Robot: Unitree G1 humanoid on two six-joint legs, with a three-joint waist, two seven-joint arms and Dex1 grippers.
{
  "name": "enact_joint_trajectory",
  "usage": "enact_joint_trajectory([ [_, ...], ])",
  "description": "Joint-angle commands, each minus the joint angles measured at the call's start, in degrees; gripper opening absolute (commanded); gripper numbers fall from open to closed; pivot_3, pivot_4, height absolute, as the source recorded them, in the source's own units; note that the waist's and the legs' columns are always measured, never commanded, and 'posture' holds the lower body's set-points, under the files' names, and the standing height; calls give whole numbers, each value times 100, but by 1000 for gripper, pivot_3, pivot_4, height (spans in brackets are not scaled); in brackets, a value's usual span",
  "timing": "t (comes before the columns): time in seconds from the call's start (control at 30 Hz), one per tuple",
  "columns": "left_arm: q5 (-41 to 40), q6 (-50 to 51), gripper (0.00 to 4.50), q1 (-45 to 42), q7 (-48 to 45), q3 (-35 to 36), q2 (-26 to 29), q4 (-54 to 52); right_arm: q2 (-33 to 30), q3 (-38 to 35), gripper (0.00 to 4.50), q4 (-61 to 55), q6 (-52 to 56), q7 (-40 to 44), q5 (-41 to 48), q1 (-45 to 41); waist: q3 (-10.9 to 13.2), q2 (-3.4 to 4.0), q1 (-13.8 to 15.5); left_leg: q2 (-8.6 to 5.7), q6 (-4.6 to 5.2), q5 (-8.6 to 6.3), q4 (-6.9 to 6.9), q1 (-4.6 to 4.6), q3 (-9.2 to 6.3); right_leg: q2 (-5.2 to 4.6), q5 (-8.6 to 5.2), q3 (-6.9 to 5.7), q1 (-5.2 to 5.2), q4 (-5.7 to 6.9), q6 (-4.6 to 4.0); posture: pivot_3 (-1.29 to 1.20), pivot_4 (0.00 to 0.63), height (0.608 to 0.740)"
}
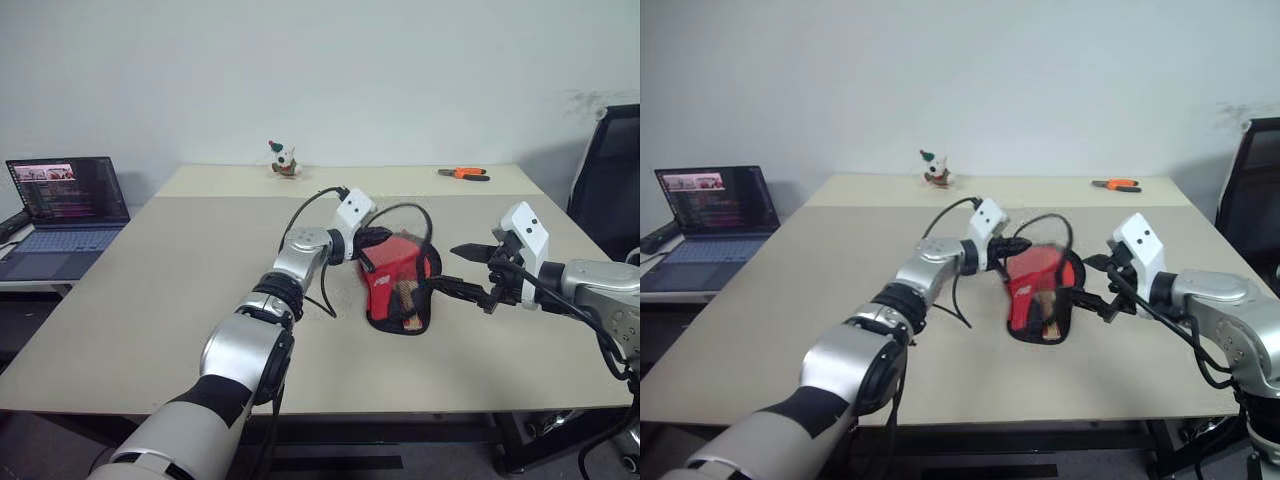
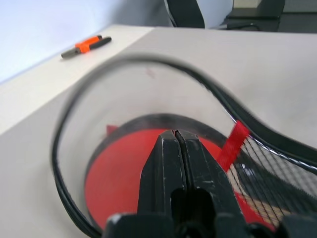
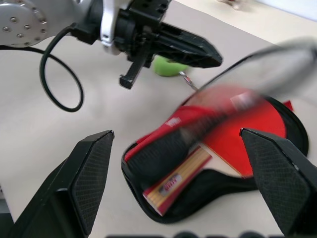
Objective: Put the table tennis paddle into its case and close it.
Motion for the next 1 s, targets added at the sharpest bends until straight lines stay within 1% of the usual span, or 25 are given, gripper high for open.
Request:
enact_joint_trajectory([
  [0.03, -34, -160, 28, -153, 112, 139, 59, -62, 20, -62, 4500, 185, -91, -288, -225, -152, 0, 0, 16, 1, 0, 0, 3, 0, 0, -1, 0, 0, 0, 2, 0, 0, 150, 740],
  [0.13, -93, -217, 28, -24, -28, 205, 227, -190, 281, -41, 4500, 644, 69, -547, -273, -349, 0, 0, 17, -2, 0, 0, 12, -1, 2, -3, 1, 3, 0, 6, 3, 0, 150, 740],
  [0.3, -467, -22, 28, 476, -923, 440, 754, -864, 795, 146, 4500, 1594, 115, -832, -465, -677, 0, 1, -6, 2, 0, 0, 14, 13, 9, 0, 1, 13, 0, 25, 1, 0, 150, 740],
  [0.37, -707, 264, 28, 813, -1385, 503, 959, -1410, 1020, 195, 4500, 2076, 85, -1033, -649, -828, 0, 2, -20, 3, -1, 0, 14, 14, 9, 0, 1, 15, 0, 27, 1, 0, 150, 740],
  [0.4, -901, 566, 28, 1152, -1667, 542, 1149, -1988, 1181, 262, 4500, 2477, -21, -1161, -806, -930, -1, 3, -24, 2, -1, 0, 14, 15, 11, -1, 1, 18, 0, 28, 0, 0, 150, 740],
  [0.47, -1191, 1116, 28, 1689, -1923, 608, 1434, -2966, 1444, 294, 4500, 3095, -184, -1316, -1000, -1095, -1, 4, -47, 4, -1, 1, 16, 16, 14, -1, 1, 22, 0, 29, 0, 0, 150, 740],
  [0.6, -1574, 2080, 28, 2507, -1773, 775, 1885, -4520, 1886, 378, 4500, 3983, -510, -1444, -1287, -1353, -1, 4, -60, 6, -2, 1, 16, 16, 10, -1, 1, 21, -2, 31, -1, 0, 150, 740],
  [0.7, -1714, 2521, 28, 2831, -1550, 819, 2063, -5176, 2048, 474, 4500, 4411, -706, -1401, -1485, -1437, -1, 4, -22, 4, -2, 1, 19, 15, 9, -2, 1, 20, -1, 32, -1, 0, 150, 740],
  [0.87, -1877, 2906, 28, 3137, -1273, 859, 2230, -5796, 2293, 421, 4500, 4878, -751, -1338, -1538, -1562, -1, 4, 15, 2, -1, 1, 24, 18, 10, -3, 2, 20, 2, 35, 0, 0, 150, 740],
  [1.0, -1915, 2982, 28, 3194, -1157, 831, 2286, -5924, 2433, 494, 4500, 5086, -799, -1351, -1630, -1557, -1, 4, 9, 6, -1, 1, 23, 22, 12, -1, 3, 21, 2, 37, 0, 0, 150, 740],
])
